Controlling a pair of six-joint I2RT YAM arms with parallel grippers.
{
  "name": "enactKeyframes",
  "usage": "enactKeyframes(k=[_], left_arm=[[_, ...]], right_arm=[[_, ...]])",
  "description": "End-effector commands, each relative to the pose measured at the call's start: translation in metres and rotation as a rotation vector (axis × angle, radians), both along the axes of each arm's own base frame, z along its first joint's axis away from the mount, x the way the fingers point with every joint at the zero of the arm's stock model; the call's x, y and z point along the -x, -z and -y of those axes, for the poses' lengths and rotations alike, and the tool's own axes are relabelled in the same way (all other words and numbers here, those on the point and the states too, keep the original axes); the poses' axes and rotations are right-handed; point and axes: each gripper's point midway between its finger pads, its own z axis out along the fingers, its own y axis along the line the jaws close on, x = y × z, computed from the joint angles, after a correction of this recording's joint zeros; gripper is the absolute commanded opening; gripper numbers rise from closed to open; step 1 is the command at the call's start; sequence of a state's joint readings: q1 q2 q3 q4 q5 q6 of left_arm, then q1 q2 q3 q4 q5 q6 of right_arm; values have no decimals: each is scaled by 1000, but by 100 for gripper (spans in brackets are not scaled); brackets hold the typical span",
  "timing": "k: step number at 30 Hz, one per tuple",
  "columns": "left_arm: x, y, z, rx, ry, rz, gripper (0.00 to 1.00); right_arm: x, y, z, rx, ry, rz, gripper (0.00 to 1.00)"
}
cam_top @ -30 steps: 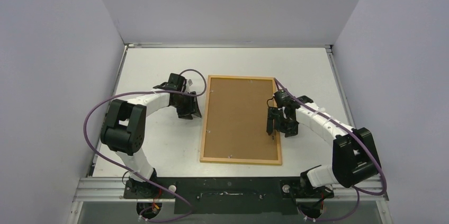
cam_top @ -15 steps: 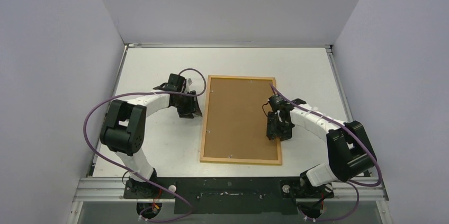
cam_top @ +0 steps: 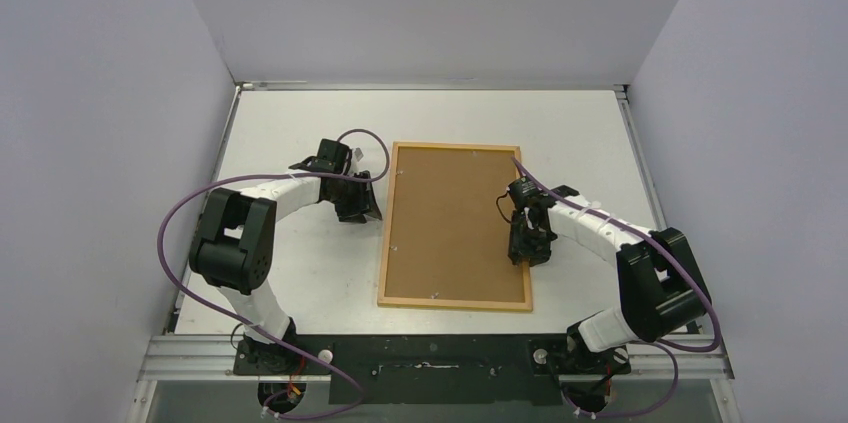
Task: Put the photo into the frame
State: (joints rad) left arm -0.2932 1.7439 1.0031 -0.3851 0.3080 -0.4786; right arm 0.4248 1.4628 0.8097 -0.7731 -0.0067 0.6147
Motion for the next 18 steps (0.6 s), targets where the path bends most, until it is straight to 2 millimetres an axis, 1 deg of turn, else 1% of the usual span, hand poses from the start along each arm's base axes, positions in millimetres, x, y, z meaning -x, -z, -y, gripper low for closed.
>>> enactKeyframes(k=[1, 3, 7, 13, 15, 16, 18], left_arm=[[-7, -13, 6, 31, 12, 54, 44], [-6, -12, 6, 31, 12, 52, 44], [-6, -12, 6, 31, 11, 52, 43], [-5, -12, 6, 30, 8, 50, 43], [-4, -12, 6, 31, 7, 48, 43], [-4, -12, 6, 32, 7, 48, 43], [-5, -12, 6, 30, 8, 50, 43]], right_arm=[[-16, 6, -4, -8, 43, 75, 34], [-16, 7, -5, -13, 51, 77, 36], [-16, 9, -7, -29, 77, 76, 36], [-15, 13, -8, -42, 108, 80, 29], [-15, 13, -6, -42, 115, 81, 28], [-14, 13, -10, -69, 113, 72, 27], [-13, 13, -10, -81, 115, 71, 27]])
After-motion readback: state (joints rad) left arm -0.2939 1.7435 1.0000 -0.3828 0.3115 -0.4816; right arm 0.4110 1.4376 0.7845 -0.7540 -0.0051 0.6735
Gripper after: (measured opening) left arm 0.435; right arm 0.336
